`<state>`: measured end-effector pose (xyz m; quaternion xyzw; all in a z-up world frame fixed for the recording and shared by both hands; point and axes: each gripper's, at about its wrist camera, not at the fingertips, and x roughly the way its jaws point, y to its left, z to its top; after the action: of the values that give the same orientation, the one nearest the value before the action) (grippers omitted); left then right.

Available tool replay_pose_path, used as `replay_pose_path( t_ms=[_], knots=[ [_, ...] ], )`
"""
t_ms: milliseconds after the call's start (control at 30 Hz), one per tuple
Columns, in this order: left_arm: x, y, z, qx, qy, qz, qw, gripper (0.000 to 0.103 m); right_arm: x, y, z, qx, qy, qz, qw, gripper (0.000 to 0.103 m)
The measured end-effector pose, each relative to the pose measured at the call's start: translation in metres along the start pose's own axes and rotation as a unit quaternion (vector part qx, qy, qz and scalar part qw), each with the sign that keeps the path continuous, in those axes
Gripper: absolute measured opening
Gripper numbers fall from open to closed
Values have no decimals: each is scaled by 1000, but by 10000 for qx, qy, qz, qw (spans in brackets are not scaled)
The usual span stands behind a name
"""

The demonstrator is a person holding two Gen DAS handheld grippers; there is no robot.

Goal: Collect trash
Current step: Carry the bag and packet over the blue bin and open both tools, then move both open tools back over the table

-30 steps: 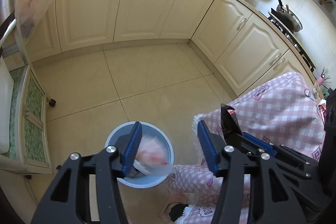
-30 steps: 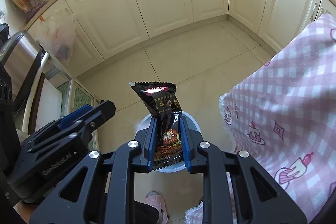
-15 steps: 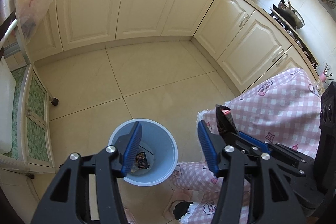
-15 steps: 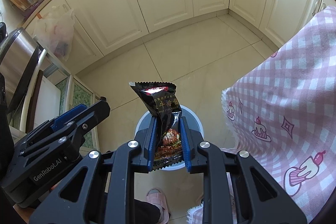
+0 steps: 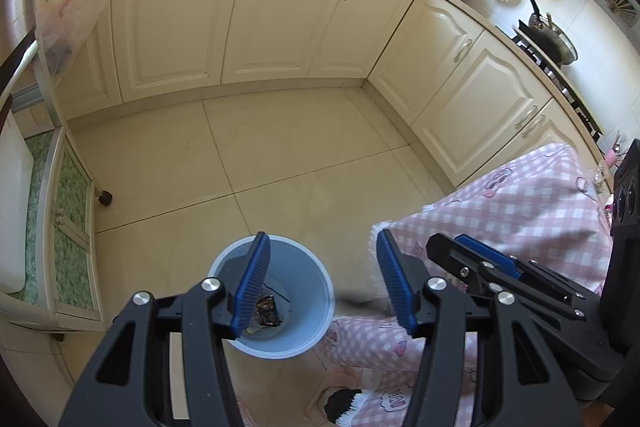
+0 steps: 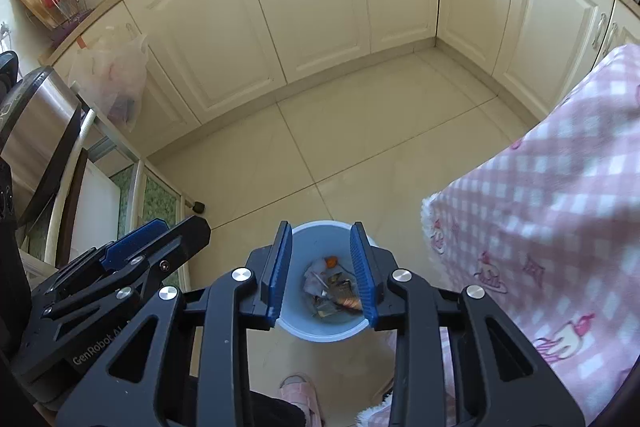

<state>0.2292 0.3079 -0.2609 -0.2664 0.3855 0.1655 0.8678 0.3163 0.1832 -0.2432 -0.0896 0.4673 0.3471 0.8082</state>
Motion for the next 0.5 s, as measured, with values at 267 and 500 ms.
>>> replay_pose_path(
  t_ms=[267,500],
  knots=[
    [-26,-50,2,410,-120,-317,9986,54,-60,-32,-1,140,-459,-234,9986,32],
    [-63,-138,-6,1052,-359,-868,9900,55,-153,-91,-13,299,-1166,-706,9902,37]
  ],
)
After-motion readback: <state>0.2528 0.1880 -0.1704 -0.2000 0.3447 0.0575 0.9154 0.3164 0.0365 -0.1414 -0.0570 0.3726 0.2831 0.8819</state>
